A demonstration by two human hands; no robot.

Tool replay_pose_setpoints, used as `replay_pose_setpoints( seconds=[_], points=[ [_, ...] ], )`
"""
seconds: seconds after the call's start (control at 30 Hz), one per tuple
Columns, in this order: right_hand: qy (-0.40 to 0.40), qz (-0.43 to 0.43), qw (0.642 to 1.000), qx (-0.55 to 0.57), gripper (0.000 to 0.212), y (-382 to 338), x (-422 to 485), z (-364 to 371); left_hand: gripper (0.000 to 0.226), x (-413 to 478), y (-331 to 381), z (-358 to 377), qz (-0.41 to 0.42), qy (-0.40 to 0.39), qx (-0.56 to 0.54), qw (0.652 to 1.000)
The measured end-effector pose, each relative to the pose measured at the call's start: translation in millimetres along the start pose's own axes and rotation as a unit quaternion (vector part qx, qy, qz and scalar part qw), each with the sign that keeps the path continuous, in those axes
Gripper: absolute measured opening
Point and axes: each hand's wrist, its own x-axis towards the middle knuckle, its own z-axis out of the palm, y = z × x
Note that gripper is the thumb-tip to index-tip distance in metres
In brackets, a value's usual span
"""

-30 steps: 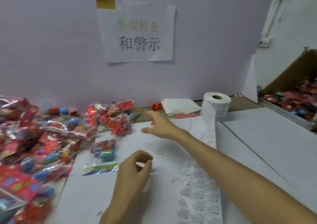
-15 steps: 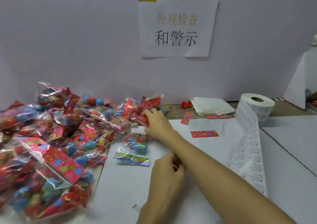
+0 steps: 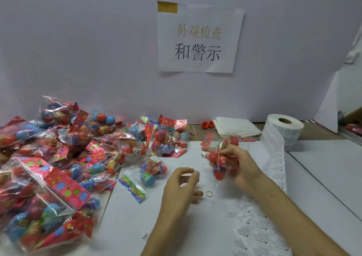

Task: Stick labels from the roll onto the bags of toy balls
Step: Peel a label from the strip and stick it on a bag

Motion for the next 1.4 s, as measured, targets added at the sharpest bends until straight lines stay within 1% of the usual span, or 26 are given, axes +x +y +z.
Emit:
replay_pose_setpoints(
  seconds=[0.07, 0.13, 0.17, 0.23, 0.3, 0.37, 0.47, 0.57, 0.63, 0.7, 0.73, 0.77, 0.83, 0.87, 1.0, 1.03, 1.13, 1.27, 1.33, 1.4],
  points=[
    [-0.033, 0.006, 0.996, 0.086, 0.050, 0.3, -20.9, -2.6, 0.028, -2.3, 5.4, 0.6, -0.048, -0.063, -0.088, 0.993],
    [-0.066, 0.018, 0.991, 0.114, 0.051, 4.5, -35.9, 1.0, 0.046, -4.9, 8.4, 1.6, -0.063, -0.129, -0.105, 0.984],
    [-0.076, 0.027, 0.991, 0.108, 0.050, 8.2, -40.6, 3.4, 0.053, -6.3, 8.7, 2.2, -0.061, -0.150, -0.109, 0.981],
    [-0.069, 0.019, 0.996, 0.044, 0.044, 14.5, -44.7, 5.1, 0.059, -6.6, 8.7, 0.9, -0.049, -0.165, -0.118, 0.978],
    [-0.030, -0.022, 0.998, -0.044, 0.034, 16.1, -47.1, 5.6, 0.060, -4.1, 7.3, -2.4, -0.039, -0.156, -0.121, 0.980],
    [0.002, -0.062, 0.992, -0.112, 0.026, 15.1, -48.1, 2.4, 0.052, -1.2, 4.8, -4.3, -0.030, -0.133, -0.120, 0.983],
    [0.047, -0.109, 0.972, -0.203, 0.026, 12.6, -49.5, -1.1, 0.038, 1.3, 2.8, -0.6, -0.014, -0.086, -0.126, 0.988],
    [0.083, -0.142, 0.954, -0.252, 0.027, 11.9, -49.8, 0.2, 0.029, 4.8, -0.1, 1.1, 0.008, -0.036, -0.098, 0.994],
    [0.108, -0.175, 0.932, -0.298, 0.027, 12.5, -48.9, -2.0, 0.023, 6.4, -1.1, 2.3, 0.012, -0.019, -0.087, 0.996],
    [0.119, -0.209, 0.910, -0.338, 0.023, 11.4, -48.9, -4.5, 0.022, 7.2, -1.7, 3.6, 0.004, -0.007, -0.082, 0.997],
    [0.109, -0.217, 0.912, -0.332, 0.021, 10.9, -48.9, -5.7, 0.022, 7.1, -2.3, 4.0, 0.000, -0.005, -0.081, 0.997],
    [0.091, -0.218, 0.922, -0.306, 0.018, 10.3, -49.0, -6.3, 0.022, 6.6, -2.9, 4.4, -0.003, -0.006, -0.082, 0.997],
    [0.050, -0.203, 0.946, -0.248, 0.006, 7.8, -50.4, -7.3, 0.025, 5.9, -4.3, 4.6, 0.001, -0.014, -0.089, 0.996],
    [0.035, -0.189, 0.953, -0.233, 0.003, 6.5, -51.4, -7.5, 0.027, 5.5, -4.4, 5.1, 0.006, -0.020, -0.094, 0.995],
    [0.012, -0.122, 0.969, -0.214, 0.038, 8.3, -50.0, -7.5, 0.033, 1.3, -2.6, 9.1, 0.044, -0.031, -0.097, 0.994],
    [0.011, -0.115, 0.970, -0.213, 0.041, 9.8, -49.9, -6.5, 0.033, 0.8, -2.6, 10.1, 0.052, -0.029, -0.093, 0.994],
    [0.029, -0.126, 0.965, -0.227, 0.034, 13.7, -49.7, -5.1, 0.038, 0.5, -2.7, 11.2, 0.069, -0.025, -0.075, 0.994],
    [0.044, -0.148, 0.956, -0.249, 0.029, 15.4, -47.7, -7.4, 0.048, -2.1, -5.4, 13.8, 0.064, -0.043, -0.062, 0.995],
    [0.047, -0.159, 0.947, -0.274, 0.029, 16.7, -46.9, -7.6, 0.055, -2.9, -6.4, 15.9, 0.067, -0.029, -0.041, 0.996],
    [0.041, -0.164, 0.943, -0.286, 0.028, 17.6, -46.8, -6.7, 0.054, -2.1, -6.4, 16.5, 0.045, -0.007, -0.049, 0.998]
  ],
)
